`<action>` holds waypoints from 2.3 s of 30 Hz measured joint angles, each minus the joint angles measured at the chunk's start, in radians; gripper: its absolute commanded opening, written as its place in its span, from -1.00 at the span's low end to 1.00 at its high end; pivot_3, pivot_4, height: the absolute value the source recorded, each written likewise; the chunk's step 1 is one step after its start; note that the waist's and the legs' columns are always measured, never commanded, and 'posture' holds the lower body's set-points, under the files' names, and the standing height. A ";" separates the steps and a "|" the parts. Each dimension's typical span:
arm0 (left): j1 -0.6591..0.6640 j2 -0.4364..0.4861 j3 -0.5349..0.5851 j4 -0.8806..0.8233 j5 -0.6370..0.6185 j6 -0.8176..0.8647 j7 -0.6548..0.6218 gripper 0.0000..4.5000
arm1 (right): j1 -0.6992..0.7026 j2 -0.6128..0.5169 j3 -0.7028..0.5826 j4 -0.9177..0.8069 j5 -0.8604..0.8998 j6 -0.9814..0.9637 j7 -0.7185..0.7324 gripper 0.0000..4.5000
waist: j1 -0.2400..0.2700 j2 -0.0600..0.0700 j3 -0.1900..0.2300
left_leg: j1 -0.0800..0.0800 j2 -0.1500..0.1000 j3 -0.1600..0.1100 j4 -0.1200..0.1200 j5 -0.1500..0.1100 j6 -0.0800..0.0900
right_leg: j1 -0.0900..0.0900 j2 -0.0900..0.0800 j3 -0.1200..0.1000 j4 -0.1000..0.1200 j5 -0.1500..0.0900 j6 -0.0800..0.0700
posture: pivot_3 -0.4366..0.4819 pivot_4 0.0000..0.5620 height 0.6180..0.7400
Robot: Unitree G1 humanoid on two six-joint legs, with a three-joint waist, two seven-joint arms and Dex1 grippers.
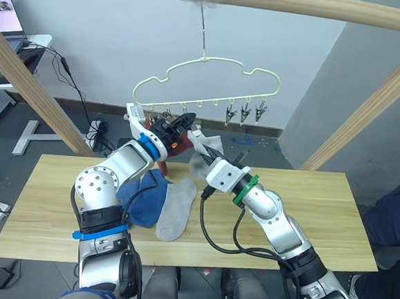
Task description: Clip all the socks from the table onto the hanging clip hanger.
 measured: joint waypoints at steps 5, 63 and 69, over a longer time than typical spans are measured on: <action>0.014 0.003 -0.020 -0.001 0.001 -0.008 -0.006 -0.36 | -0.018 0.014 -0.001 0.004 0.000 0.008 -0.003 -1.00 | 0.000 0.000 0.000 | 0.000 0.000 0.000 0.000 0.000 0.000 | 0.000 0.000 0.000 0.000 0.000 0.000 | 0.13 -0.14 1.00; 0.406 0.537 -0.229 -0.464 0.556 -0.544 -0.723 0.17 | -0.207 0.299 -0.387 -0.072 0.520 0.625 -0.233 0.20 | 0.023 0.002 0.001 | -0.008 0.002 0.001 -0.012 0.001 0.000 | -0.014 0.001 -0.001 0.002 -0.002 -0.008 | 0.34 -0.22 1.00; 0.403 0.543 -0.207 -0.449 0.560 -0.588 -0.746 0.17 | -0.220 0.299 -0.353 -0.011 0.530 0.586 -0.220 0.20 | 0.026 0.002 0.001 | -0.008 0.002 0.001 -0.011 0.001 0.000 | -0.014 0.001 -0.001 0.003 0.000 -0.010 | 0.38 -0.18 1.00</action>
